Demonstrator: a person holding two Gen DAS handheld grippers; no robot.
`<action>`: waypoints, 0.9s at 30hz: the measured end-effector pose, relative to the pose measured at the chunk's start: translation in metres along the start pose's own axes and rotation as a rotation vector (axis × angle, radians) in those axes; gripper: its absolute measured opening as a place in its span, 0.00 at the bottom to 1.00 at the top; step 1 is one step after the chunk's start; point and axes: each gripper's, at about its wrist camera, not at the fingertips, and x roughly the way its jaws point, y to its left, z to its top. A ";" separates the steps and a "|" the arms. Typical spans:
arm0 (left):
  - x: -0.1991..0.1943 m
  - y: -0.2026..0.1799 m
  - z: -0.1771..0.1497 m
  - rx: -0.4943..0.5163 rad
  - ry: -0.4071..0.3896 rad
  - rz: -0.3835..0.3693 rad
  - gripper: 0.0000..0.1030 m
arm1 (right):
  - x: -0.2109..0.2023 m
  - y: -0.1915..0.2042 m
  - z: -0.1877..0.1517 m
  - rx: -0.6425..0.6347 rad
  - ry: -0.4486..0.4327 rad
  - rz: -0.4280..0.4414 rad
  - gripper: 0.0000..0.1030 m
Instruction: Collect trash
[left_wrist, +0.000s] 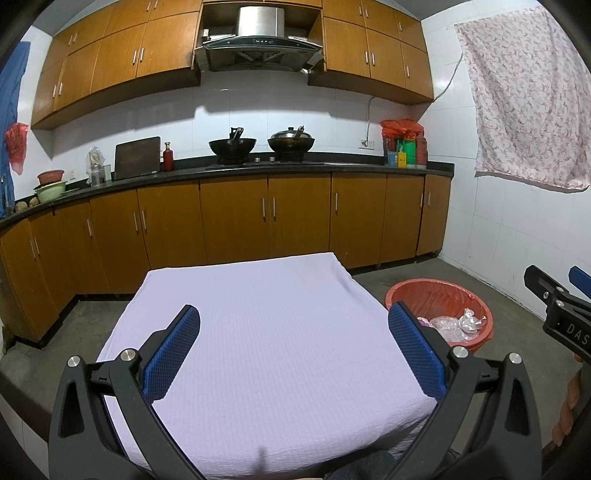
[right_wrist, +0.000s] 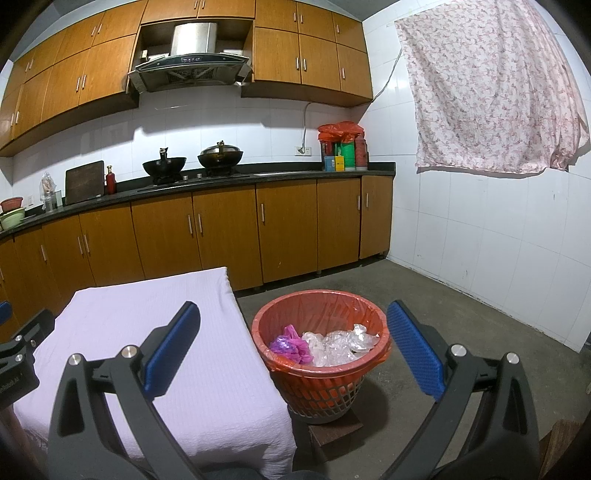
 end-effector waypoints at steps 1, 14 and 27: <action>0.000 0.000 0.000 0.000 0.000 0.000 0.98 | 0.000 0.000 0.000 0.000 0.000 0.000 0.96; 0.000 -0.002 0.000 -0.001 0.001 0.000 0.98 | 0.000 0.000 0.000 0.000 0.000 0.000 0.96; 0.000 -0.001 0.001 0.000 0.002 0.000 0.98 | 0.000 0.000 0.000 0.002 0.000 0.000 0.96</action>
